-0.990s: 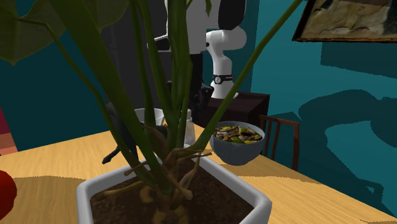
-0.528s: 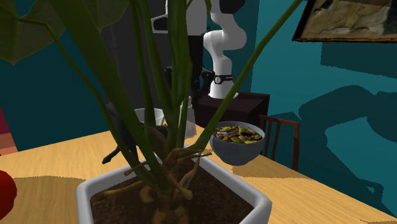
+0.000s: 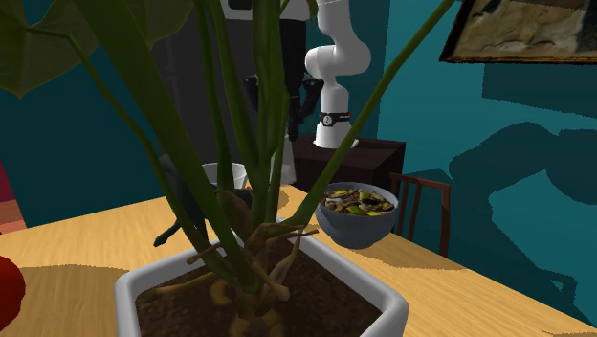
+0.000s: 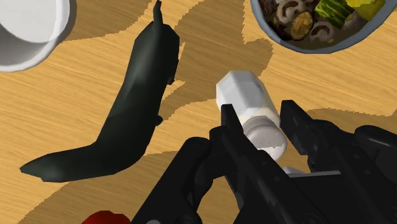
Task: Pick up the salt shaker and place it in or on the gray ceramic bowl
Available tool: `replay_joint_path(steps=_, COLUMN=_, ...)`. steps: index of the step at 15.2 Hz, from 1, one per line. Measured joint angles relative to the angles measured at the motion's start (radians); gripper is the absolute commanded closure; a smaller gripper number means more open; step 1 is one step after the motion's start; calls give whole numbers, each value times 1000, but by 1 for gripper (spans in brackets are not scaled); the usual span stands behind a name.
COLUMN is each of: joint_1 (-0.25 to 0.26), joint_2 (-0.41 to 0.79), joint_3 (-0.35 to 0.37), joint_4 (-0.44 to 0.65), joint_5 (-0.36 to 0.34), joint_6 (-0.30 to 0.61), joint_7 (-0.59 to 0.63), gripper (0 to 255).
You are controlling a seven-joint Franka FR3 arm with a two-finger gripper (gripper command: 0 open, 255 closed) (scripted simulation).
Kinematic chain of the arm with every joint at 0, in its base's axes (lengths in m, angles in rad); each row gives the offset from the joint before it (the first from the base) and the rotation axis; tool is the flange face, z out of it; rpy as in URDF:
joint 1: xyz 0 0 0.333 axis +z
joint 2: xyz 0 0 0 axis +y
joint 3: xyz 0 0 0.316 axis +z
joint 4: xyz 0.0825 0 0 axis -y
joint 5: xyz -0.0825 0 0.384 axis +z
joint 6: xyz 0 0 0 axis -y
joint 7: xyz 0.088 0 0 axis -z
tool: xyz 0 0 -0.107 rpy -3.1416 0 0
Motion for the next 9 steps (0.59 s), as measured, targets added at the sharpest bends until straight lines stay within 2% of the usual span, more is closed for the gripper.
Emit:
replay_joint_path(steps=4, joint_1=0, joint_2=-36, joint_3=6, joint_4=1, joint_5=9, joint_6=-37, joint_7=-1, gripper=255)
replay_joint_path(steps=9, joint_1=39, joint_2=-145, joint_3=42, joint_4=-108, joint_5=35, joint_6=-38, joint_7=64, gripper=255)
